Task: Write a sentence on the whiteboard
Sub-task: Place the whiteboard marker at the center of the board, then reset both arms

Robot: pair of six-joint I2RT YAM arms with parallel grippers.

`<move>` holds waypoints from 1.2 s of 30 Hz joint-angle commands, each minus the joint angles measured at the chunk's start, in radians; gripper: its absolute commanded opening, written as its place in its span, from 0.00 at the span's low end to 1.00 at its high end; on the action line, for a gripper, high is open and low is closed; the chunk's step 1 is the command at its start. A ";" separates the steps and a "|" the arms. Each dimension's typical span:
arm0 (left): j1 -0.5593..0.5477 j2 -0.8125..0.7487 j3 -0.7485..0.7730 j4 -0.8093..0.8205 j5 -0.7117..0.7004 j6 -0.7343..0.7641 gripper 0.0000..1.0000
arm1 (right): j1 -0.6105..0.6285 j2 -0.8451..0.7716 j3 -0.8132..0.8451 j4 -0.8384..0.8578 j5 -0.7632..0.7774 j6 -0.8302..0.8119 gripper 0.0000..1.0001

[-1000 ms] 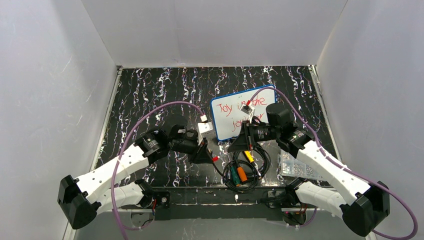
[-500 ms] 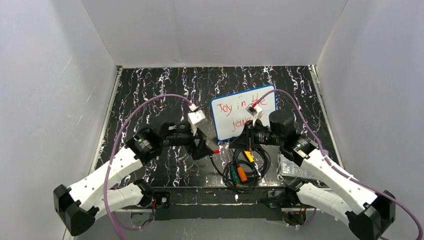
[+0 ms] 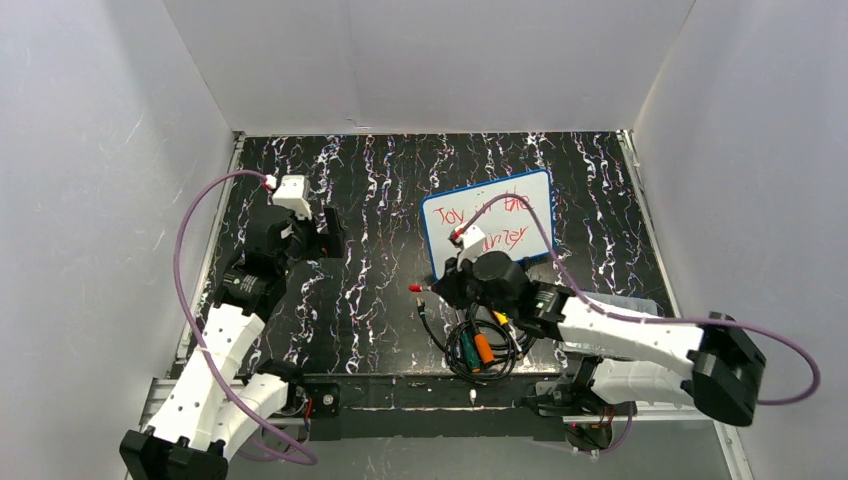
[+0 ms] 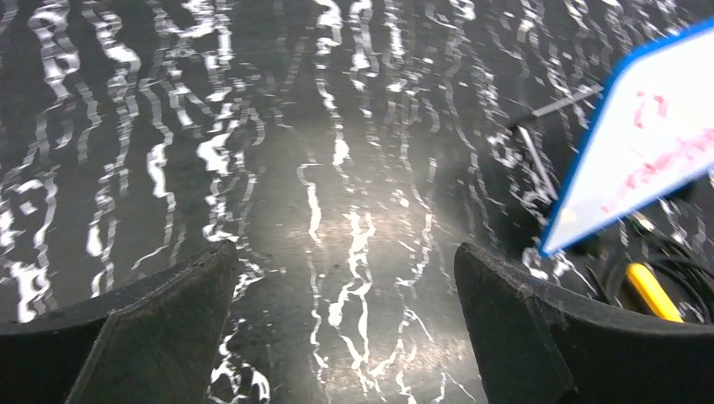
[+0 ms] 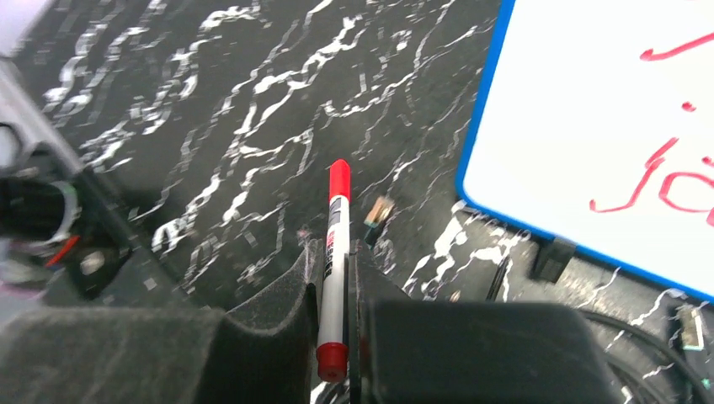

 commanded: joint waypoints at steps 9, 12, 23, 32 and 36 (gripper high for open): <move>0.022 -0.104 -0.055 0.000 -0.258 -0.016 0.98 | 0.145 0.475 0.226 0.299 0.425 -0.145 0.01; 0.022 -0.089 -0.046 -0.010 -0.257 -0.017 0.98 | 0.145 0.601 0.301 0.299 0.449 -0.155 0.01; 0.022 -0.070 -0.044 -0.012 -0.235 -0.007 0.98 | 0.145 0.750 0.472 0.211 0.386 -0.140 0.53; 0.022 -0.079 -0.040 -0.006 -0.260 -0.007 0.98 | 0.142 0.496 0.401 0.103 0.369 -0.193 0.99; 0.023 -0.093 -0.036 0.009 -0.258 -0.019 0.98 | 0.066 0.381 0.389 -0.026 0.319 -0.190 0.99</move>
